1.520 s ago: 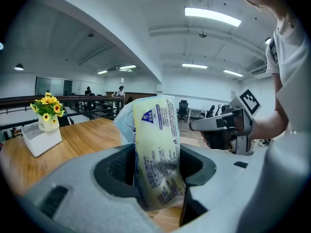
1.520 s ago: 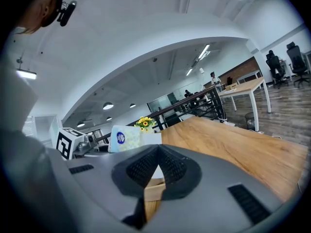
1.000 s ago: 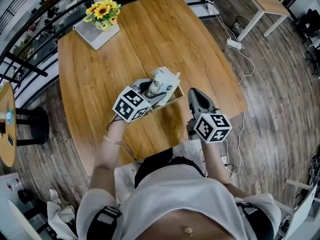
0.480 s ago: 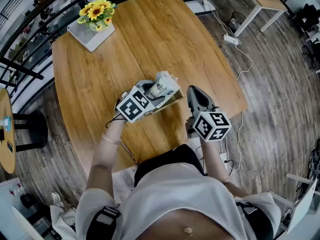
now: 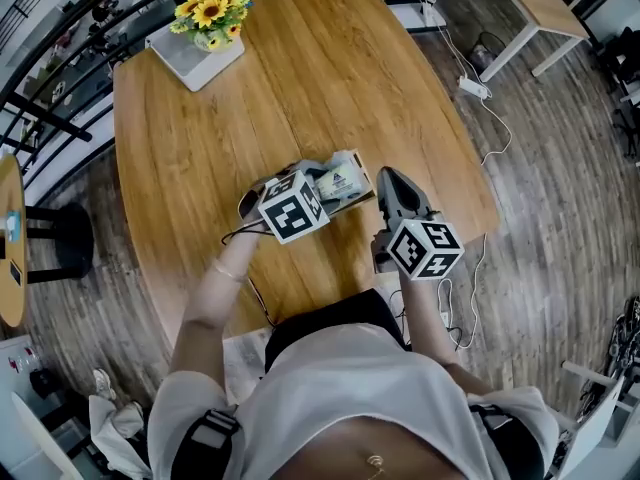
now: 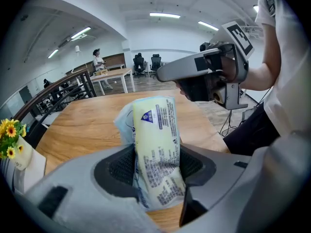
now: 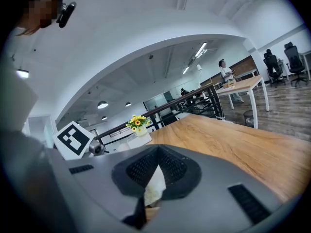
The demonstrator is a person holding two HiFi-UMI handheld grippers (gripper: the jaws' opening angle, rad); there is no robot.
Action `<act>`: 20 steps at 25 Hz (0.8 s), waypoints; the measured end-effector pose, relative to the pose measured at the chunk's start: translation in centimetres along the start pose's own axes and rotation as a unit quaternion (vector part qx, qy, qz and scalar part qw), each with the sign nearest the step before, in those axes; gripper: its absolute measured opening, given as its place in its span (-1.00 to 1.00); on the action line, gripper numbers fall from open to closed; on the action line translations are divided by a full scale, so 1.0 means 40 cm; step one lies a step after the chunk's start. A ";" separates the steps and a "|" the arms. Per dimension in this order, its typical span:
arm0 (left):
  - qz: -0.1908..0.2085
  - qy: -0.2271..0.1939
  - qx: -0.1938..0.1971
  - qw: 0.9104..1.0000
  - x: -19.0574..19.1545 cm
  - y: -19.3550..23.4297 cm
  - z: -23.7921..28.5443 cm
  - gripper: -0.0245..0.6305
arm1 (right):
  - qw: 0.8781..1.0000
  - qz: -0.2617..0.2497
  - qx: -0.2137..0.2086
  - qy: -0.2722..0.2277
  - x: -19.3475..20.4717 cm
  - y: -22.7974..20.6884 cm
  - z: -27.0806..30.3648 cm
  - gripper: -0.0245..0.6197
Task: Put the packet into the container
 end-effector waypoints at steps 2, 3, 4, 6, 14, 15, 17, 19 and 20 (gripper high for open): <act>0.005 0.009 0.009 1.000 0.000 0.004 0.010 -0.21 | 1.000 0.000 0.000 -0.002 -0.003 0.000 0.003 -0.89; 0.007 0.013 0.013 1.000 0.001 0.007 0.015 -0.21 | 1.000 0.001 0.001 -0.003 -0.004 -0.001 0.003 -0.89; 0.010 0.017 0.017 1.000 0.002 0.009 0.021 -0.21 | 1.000 0.001 0.002 -0.004 -0.005 -0.003 0.002 -0.89; 0.016 0.026 0.018 0.999 0.004 0.012 0.033 -0.20 | 1.000 0.003 0.005 -0.006 -0.006 -0.007 -0.001 -0.89; 0.054 0.078 0.028 0.995 0.013 -0.001 0.100 -0.20 | 1.000 0.008 0.015 -0.014 -0.013 -0.027 -0.022 -0.89; 0.059 0.085 0.029 0.994 0.015 -0.001 0.108 -0.20 | 1.000 0.009 0.016 -0.015 -0.014 -0.030 -0.024 -0.89; 0.068 0.097 0.031 0.993 0.015 -0.003 0.123 -0.20 | 1.000 0.012 0.017 -0.016 -0.014 -0.034 -0.029 -0.89; 0.071 0.107 0.033 0.991 0.016 -0.009 0.134 -0.20 | 1.000 0.012 0.017 -0.017 -0.014 -0.034 -0.035 -0.89; 0.070 0.111 0.033 0.991 0.017 -0.011 0.137 -0.20 | 1.000 0.011 0.016 -0.017 -0.014 -0.034 -0.036 -0.89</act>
Point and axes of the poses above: the fingertips, and each gripper's own axes: z forward along the fingers, y to its left, x out of its underside, the point moved 9 cm from there along -z, backward along the fingers, and after that the axes turned 15 degrees about z, right-handed, at the moved point
